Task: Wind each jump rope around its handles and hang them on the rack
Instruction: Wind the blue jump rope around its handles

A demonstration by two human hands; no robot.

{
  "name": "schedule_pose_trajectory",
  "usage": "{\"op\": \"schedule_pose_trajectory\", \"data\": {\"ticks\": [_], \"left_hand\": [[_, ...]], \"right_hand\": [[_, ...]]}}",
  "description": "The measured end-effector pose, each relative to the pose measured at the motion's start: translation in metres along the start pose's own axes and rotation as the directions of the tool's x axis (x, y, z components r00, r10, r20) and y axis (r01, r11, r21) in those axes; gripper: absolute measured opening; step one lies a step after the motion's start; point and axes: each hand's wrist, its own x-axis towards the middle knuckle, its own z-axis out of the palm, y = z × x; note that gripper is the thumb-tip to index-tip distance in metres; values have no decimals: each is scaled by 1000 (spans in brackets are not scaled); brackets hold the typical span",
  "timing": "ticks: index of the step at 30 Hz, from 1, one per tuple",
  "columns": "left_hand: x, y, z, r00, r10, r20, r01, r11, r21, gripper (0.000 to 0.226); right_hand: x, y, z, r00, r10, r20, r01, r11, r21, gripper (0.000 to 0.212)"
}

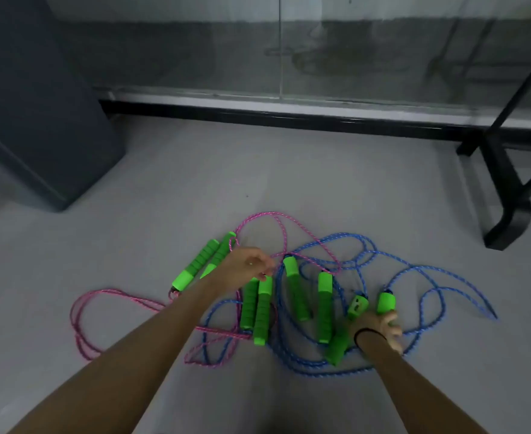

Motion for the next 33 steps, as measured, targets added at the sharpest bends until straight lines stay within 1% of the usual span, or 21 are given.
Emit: {"op": "schedule_pose_trajectory", "data": {"ticks": [1,2,3,6,8,9,11,14,18,20,22,23,24,26,27,28,30,32,33], "left_hand": [[2,0,2,1000,5,-3,-5,1000,3,23],[2,3,2,1000,-7,-3,7,1000,5,24],[2,5,3,1000,-14,10,14,1000,3,24],[3,10,9,999,-39,23,39,999,4,20],[2,16,10,998,-56,28,55,998,30,15],[1,19,12,997,-70,31,68,996,56,16],[1,22,16,997,-79,27,77,994,72,21],[0,24,22,996,-86,26,84,995,58,24],[-3,25,26,992,-112,65,106,991,85,23],[-2,24,27,988,-132,75,124,987,102,21],[-1,26,28,986,-147,79,137,983,119,18],[0,30,29,986,-150,79,140,983,115,16],[1,35,30,985,-152,77,145,985,89,14],[1,49,34,981,-164,106,163,987,15,15],[1,57,37,976,-163,143,170,985,-40,19],[1,65,39,971,-156,182,178,978,-112,22],[2,78,44,958,-137,253,199,950,-241,29],[5,85,44,947,-130,295,225,921,-319,42],[5,88,44,944,-133,301,238,907,-347,46]], "right_hand": [[-1,2,2,999,33,4,-33,999,-35,84],[-3,2,2,999,41,5,-40,998,-43,88],[-3,3,4,1000,22,4,-22,999,-37,88],[-2,2,3,1000,-8,-3,9,999,48,78],[0,-2,2,1000,-19,9,18,999,34,68],[0,-3,1,1000,-19,23,18,1000,17,65],[-1,-4,3,999,-22,43,22,1000,-16,63],[-3,1,7,998,-35,55,37,999,-22,60],[-8,10,4,998,-63,26,63,998,-20,60],[-12,8,-7,998,-56,11,55,998,16,61],[-16,-2,-23,995,-95,-17,96,988,124,63],[-19,-11,-32,987,-156,-21,157,966,207,62],[-25,-22,-41,972,-231,-41,232,915,330,57],[-42,-45,-56,927,-353,-129,359,727,586,47],[-53,-57,-60,900,-403,-166,404,630,663,48],[-64,-67,-63,874,-453,-177,435,566,700,51],[-84,-85,-66,827,-530,-188,478,486,732,52],[-94,-95,-68,797,-550,-249,521,419,744,52],[-99,-98,-70,791,-544,-281,540,403,739,53]]}}
